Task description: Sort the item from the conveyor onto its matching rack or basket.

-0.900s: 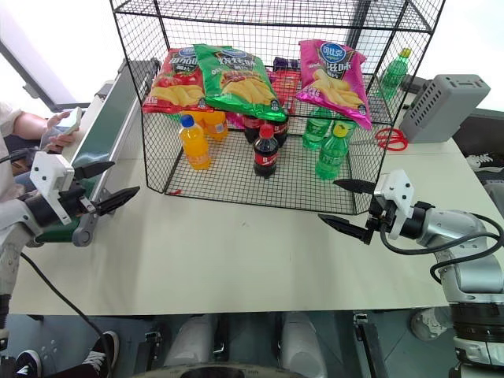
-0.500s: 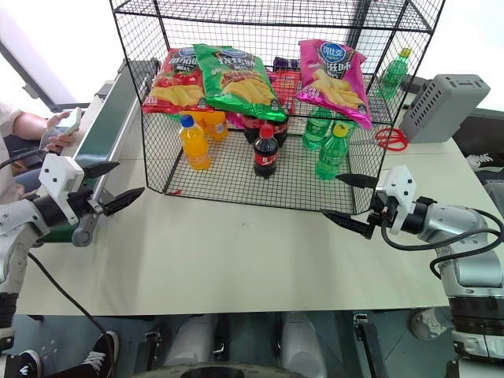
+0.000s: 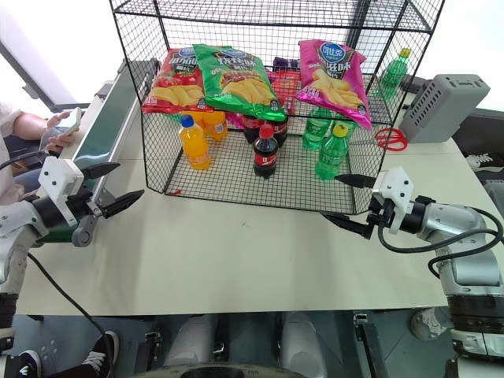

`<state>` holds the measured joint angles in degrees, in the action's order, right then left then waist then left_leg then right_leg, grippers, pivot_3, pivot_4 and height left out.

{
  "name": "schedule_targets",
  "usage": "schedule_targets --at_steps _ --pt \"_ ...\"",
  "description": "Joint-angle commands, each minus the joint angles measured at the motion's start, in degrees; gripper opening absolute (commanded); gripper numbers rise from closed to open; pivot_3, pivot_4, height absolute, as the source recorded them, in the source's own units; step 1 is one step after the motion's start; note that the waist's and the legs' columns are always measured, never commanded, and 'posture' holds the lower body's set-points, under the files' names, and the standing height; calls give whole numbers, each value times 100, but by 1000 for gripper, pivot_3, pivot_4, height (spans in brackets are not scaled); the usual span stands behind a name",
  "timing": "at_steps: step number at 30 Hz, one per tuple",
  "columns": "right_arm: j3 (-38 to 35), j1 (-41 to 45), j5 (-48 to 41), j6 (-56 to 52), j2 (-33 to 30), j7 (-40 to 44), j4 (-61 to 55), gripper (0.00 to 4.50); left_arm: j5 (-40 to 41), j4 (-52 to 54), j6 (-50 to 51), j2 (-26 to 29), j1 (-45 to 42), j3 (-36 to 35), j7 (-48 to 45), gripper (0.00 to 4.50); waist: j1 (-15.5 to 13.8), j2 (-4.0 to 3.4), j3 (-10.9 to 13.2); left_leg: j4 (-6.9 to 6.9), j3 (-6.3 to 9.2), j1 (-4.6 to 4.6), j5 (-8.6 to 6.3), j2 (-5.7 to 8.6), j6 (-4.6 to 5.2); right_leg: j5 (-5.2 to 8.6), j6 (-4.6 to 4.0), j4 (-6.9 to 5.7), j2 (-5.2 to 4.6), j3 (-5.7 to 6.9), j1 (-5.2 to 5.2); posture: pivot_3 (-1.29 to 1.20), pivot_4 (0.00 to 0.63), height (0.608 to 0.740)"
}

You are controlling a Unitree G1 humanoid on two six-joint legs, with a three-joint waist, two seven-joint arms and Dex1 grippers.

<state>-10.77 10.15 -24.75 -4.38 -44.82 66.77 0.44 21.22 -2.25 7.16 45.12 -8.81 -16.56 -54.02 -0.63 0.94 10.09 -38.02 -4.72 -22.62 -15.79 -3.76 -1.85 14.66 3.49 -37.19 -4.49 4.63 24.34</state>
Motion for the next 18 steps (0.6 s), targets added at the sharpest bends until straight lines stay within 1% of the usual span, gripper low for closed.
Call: schedule_targets --at_steps 1,18 --pt "-50 93 22 129 -17 1 19 4452 16 8 -82 92 -33 -116 -30 4500 -1 0 0 0 0 0 0 0 0 0 0 0 0 0 0 0 150 740" --pt "53 200 153 312 6 0 149 4452 -42 -26 -124 120 -6 -105 -86 4500 0 0 0 0 -1 0 0 0 0 0 0 -1 0 0 0 0 150 740"
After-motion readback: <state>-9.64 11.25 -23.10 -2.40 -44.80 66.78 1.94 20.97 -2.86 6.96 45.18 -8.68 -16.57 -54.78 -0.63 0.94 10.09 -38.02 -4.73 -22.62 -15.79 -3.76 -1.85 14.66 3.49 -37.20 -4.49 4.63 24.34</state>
